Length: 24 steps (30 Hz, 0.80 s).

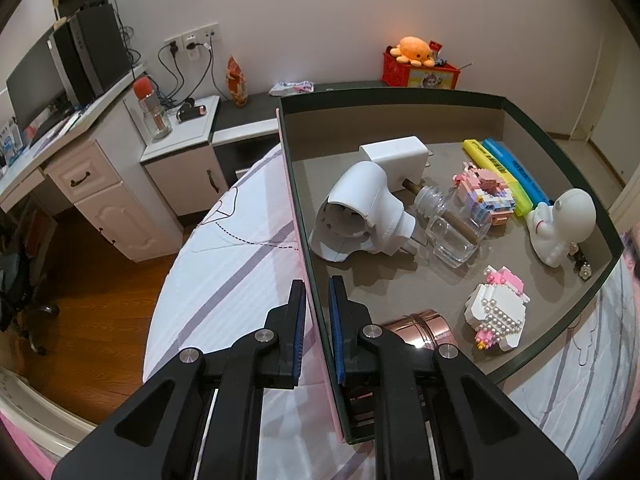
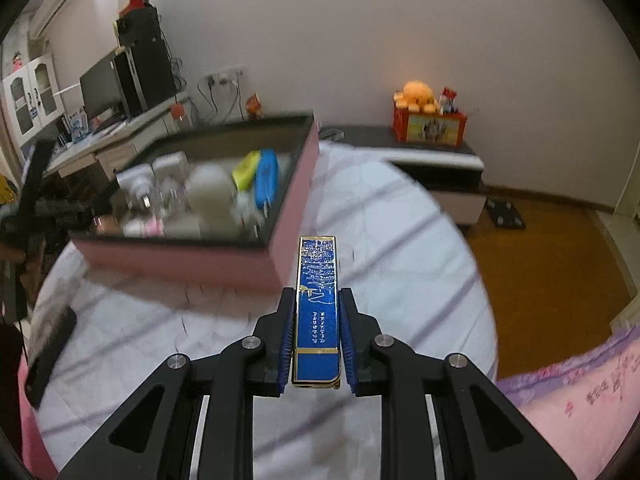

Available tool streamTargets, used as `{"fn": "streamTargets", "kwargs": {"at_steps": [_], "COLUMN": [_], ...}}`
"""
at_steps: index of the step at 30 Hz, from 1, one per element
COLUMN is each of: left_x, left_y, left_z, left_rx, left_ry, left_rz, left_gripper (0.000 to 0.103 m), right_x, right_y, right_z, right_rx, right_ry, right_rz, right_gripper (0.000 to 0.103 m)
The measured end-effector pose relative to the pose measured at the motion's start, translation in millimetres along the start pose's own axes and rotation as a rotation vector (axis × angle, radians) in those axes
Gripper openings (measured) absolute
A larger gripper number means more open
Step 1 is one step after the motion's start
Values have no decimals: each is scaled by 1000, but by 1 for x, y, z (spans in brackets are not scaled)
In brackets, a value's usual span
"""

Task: Organize rigid objects
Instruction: 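Carry the blue lighter with right tool into the pink box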

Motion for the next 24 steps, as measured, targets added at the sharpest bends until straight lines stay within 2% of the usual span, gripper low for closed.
{"fn": "streamTargets", "kwargs": {"at_steps": [3,7,12,16,19,22,24], "left_x": [-1,-2,-2,-1,-1,-1,0], "left_y": [0,0,0,0,0,0,0], "left_z": [0,1,1,0,0,0,-1], "left_rx": [-1,-1,-2,-5,-6,-6,-6], "left_ry": [0,2,1,2,3,1,-1], "left_rz": [0,5,2,0,2,2,1], "left_gripper": [11,11,11,11,11,11,11], "right_x": [-18,-57,-91,-101,-99,-98,-99], "right_y": [5,-15,-68,-110,-129,-132,-132], "right_z": [-27,-56,-73,-77,-75,-68,-66], "right_rx": [38,21,-74,-181,-246,-297,-321], "right_ry": [42,124,141,139,131,120,146], "right_rz": [-39,-118,-206,-200,-183,-217,-193], "right_gripper": [21,21,21,21,21,21,21]}}
Point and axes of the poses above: each gripper's, at about its wrist camera, not at the fingertips, and y roughly against the way its jaws point, x to its right, z to its underside, the point moved 1 cm from there along -y, roughly the way its jaws point, and after that the axes turned 14 degrees about -z, right-handed, at the moved point
